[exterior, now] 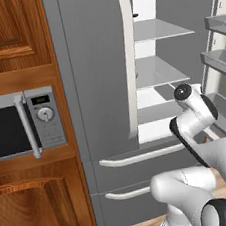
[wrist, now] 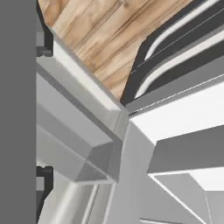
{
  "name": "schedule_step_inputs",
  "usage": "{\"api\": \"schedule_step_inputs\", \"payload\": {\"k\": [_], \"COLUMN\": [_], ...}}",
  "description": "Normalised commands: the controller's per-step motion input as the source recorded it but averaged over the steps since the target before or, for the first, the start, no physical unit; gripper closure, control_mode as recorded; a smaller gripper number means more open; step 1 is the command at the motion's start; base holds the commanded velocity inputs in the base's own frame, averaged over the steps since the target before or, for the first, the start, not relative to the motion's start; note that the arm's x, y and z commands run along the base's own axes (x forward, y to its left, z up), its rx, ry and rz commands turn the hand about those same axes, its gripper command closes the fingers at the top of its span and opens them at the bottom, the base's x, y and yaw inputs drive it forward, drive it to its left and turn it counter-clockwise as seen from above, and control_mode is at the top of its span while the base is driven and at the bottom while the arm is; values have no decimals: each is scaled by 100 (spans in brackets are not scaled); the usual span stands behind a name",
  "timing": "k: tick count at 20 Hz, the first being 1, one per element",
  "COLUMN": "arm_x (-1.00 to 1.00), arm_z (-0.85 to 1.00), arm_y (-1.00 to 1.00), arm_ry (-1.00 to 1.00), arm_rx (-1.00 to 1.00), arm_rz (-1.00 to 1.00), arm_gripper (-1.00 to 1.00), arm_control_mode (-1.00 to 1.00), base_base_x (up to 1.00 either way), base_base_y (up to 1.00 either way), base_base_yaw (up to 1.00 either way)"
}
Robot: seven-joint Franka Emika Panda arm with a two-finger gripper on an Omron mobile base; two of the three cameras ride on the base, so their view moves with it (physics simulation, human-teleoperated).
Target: Retrieve the butter from the fridge and place it on a plate on the dining table. Then retrieve the butter knife by the fridge and place it near the plate.
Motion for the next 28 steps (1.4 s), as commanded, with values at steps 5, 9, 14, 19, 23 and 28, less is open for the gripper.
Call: {"api": "schedule_step_inputs", "payload": {"k": [5,9,14,19,23,28], "arm_x": [54,12,52,51,17,1], "arm_z": [-6,-12,21,32,16,52], "arm_y": [62,1,89,100,100,97], "arm_ry": [-11,0,-11,-38,-20,-8], "arm_rx": [31,14,43,33,36,36], "arm_rz": [31,9,-2,-14,-28,-34], "arm_gripper": [-100,-100,-100,-100,-100,-100], "arm_control_mode": [-100,-100,-100,-100,-100,-100], "base_base_x": [0,0,0,0,0,0], "base_base_y": [0,0,0,0,0,0], "base_base_yaw": [0,0,0,0,0,0]}}
